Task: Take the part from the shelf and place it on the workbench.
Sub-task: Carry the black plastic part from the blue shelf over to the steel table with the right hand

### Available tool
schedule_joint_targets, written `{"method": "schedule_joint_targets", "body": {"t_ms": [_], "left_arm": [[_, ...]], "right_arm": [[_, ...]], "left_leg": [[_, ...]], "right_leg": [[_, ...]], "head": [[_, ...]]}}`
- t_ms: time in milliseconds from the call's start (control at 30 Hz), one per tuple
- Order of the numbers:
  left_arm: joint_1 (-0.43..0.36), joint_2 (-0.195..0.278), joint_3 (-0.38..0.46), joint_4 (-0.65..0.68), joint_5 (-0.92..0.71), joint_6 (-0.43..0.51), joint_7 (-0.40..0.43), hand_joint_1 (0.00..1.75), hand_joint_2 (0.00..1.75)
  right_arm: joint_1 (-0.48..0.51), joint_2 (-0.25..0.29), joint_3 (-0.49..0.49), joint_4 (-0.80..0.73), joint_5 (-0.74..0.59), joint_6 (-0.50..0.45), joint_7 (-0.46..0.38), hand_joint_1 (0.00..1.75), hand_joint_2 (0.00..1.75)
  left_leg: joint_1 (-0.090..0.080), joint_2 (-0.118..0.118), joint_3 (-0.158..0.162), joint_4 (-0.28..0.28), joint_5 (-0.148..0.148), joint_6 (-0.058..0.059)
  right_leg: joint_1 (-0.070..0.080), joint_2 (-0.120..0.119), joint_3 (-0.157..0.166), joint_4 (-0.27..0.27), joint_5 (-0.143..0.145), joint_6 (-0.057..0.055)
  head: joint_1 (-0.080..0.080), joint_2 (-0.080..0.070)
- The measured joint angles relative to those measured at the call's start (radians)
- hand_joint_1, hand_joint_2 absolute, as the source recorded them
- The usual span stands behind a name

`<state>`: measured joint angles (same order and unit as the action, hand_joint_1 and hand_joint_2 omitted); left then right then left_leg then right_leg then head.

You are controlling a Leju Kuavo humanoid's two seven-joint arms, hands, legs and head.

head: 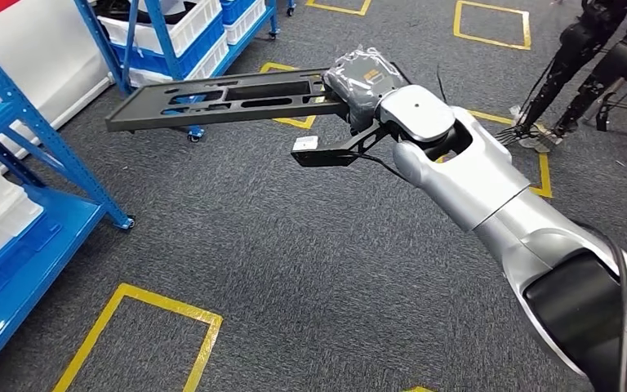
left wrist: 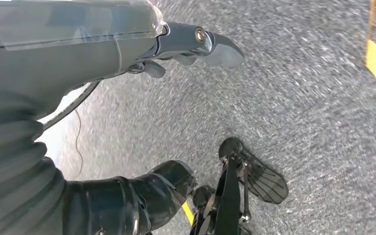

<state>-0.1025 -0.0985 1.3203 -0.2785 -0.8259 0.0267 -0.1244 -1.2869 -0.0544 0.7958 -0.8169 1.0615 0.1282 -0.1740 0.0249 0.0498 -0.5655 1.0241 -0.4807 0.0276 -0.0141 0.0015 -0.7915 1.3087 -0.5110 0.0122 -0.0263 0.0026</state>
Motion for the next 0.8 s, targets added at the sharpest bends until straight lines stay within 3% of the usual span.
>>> {"method": "schedule_joint_targets", "body": {"t_ms": [33, 100, 167, 200, 267, 333, 400, 467, 500, 533, 567, 633, 700, 767, 800], "left_arm": [[0.0, 0.0, 0.0, 0.0, 0.0, 0.0, 0.0, 0.0, 1.75], [0.0, 0.0, 0.0, 0.0, 0.0, 0.0, -0.001, 0.0, 1.75], [0.0, -0.001, 0.0, 0.001, 0.001, 0.0, -0.001, 0.0, 1.75], [-0.001, -0.001, 0.0, 0.001, 0.002, 0.0, -0.001, 0.0, 1.75], [-0.005, -0.001, 0.0, 0.001, 0.005, 0.0, -0.002, 0.0, 1.75], [-0.006, -0.001, 0.0, 0.002, 0.006, 0.0, -0.003, 0.0, 1.75], [-0.003, -0.001, 0.0, 0.003, 0.007, 0.0, -0.003, 0.0, 1.75], [0.0, 0.0, 0.0, 0.003, 0.008, 0.001, -0.004, 0.0, 1.75], [0.001, 0.001, 0.0, 0.003, 0.009, 0.001, -0.004, 0.0, 1.75], [0.001, 0.001, 0.0, 0.003, 0.01, 0.001, -0.004, 0.0, 1.75], [0.002, 0.001, 0.0, 0.003, 0.01, -0.003, -0.007, 0.0, 1.75], [0.004, 0.0, 0.0, 0.004, 0.016, -0.025, -0.022, 0.0, 1.75], [0.002, -0.004, 0.0, 0.008, 0.026, -0.05, -0.045, 0.0, 1.75], [-0.005, -0.012, 0.001, 0.014, 0.031, -0.055, -0.057, 0.0, 1.75], [-0.008, -0.015, 0.001, 0.017, 0.032, -0.054, -0.058, 0.0, 1.75]], "right_arm": [[-0.001, 0.0, 0.0, 0.001, 0.001, 0.001, 0.0, 1.75, 1.75], [-0.006, 0.0, 0.001, 0.001, 0.004, 0.004, -0.001, 1.75, 1.75], [-0.016, 0.003, 0.002, 0.002, 0.008, 0.01, -0.002, 1.75, 1.75], [-0.021, 0.004, 0.002, 0.003, 0.01, 0.013, -0.002, 1.75, 1.75], [-0.028, 0.005, 0.005, 0.004, 0.014, 0.021, -0.003, 1.75, 1.75], [-0.037, 0.008, 0.009, 0.006, 0.019, 0.027, -0.004, 1.75, 1.75], [-0.043, 0.016, 0.015, 0.009, 0.022, 0.03, -0.004, 1.75, 1.75], [-0.044, 0.026, 0.023, 0.015, 0.022, 0.03, -0.004, 1.75, 1.75], [-0.044, 0.029, 0.027, 0.019, 0.023, 0.03, -0.005, 1.75, 1.75], [-0.045, 0.032, 0.033, 0.024, 0.024, 0.031, -0.006, 1.75, 1.75], [-0.048, 0.034, 0.04, 0.031, 0.03, 0.031, -0.008, 1.75, 1.75], [-0.068, 0.035, 0.062, 0.045, 0.053, 0.037, -0.01, 1.75, 1.75], [-0.112, 0.032, 0.09, 0.056, 0.069, 0.074, -0.01, 1.75, 1.75], [-0.161, 0.02, 0.11, 0.058, 0.061, 0.126, -0.007, 1.75, 1.75], [-0.182, 0.011, 0.116, 0.054, 0.056, 0.143, -0.003, 1.75, 1.75]], "left_leg": [[0.0, 0.012, 0.005, 0.0, -0.004, -0.002], [-0.002, 0.033, 0.016, 0.0, -0.013, -0.009], [-0.006, 0.054, 0.021, -0.002, -0.019, -0.019], [-0.009, 0.065, 0.022, -0.004, -0.021, -0.024], [-0.008, 0.079, 0.029, -0.006, -0.029, -0.032], [-0.005, 0.039, 0.013, 0.04, -0.064, -0.037], [-0.002, -0.022, -0.048, 0.16, -0.12, -0.037], [-0.003, -0.042, -0.111, 0.262, -0.141, -0.039], [-0.002, -0.045, -0.123, 0.267, -0.124, -0.04], [-0.001, -0.048, -0.118, 0.236, -0.09, -0.041], [0.002, -0.06, -0.099, 0.178, -0.047, -0.043], [0.009, -0.105, -0.062, 0.076, 0.001, -0.044], [0.007, -0.127, -0.054, 0.047, 0.002, -0.04], [0.004, -0.104, -0.052, 0.041, 0.007, -0.027], [0.003, -0.091, -0.049, 0.037, 0.009, -0.019]], "right_leg": [[-0.001, -0.006, 0.024, -0.048, 0.033, -0.001], [0.009, -0.046, 0.094, -0.182, 0.088, -0.009], [0.026, -0.077, 0.128, -0.254, 0.1, -0.021], [0.032, -0.074, 0.129, -0.258, 0.097, -0.026], [0.031, -0.049, 0.132, -0.271, 0.1, -0.036], [0.024, -0.025, 0.143, -0.286, 0.105, -0.048], [0.021, -0.001, 0.148, -0.291, 0.106, -0.057], [0.022, 0.029, 0.148, -0.288, 0.104, -0.06], [0.021, 0.046, 0.148, -0.284, 0.102, -0.059], [0.019, 0.061, 0.148, -0.279, 0.1, -0.058], [0.017, 0.076, 0.147, -0.271, 0.096, -0.054], [0.015, 0.103, 0.135, -0.251, 0.088, -0.043], [0.01, 0.127, 0.116, -0.237, 0.088, -0.03], [0.006, 0.14, 0.107, -0.236, 0.093, -0.02], [0.007, 0.122, 0.103, -0.229, 0.087, -0.015]], "head": [[0.0, 0.0], [0.0, 0.0], [0.0, 0.0], [0.0, 0.0], [-0.001, 0.0], [-0.001, 0.0], [-0.001, 0.0], [-0.001, 0.0], [-0.001, 0.0], [-0.001, 0.0], [-0.001, 0.0], [-0.001, 0.0], [0.0, 0.0], [0.0, 0.0], [0.001, 0.0]]}}
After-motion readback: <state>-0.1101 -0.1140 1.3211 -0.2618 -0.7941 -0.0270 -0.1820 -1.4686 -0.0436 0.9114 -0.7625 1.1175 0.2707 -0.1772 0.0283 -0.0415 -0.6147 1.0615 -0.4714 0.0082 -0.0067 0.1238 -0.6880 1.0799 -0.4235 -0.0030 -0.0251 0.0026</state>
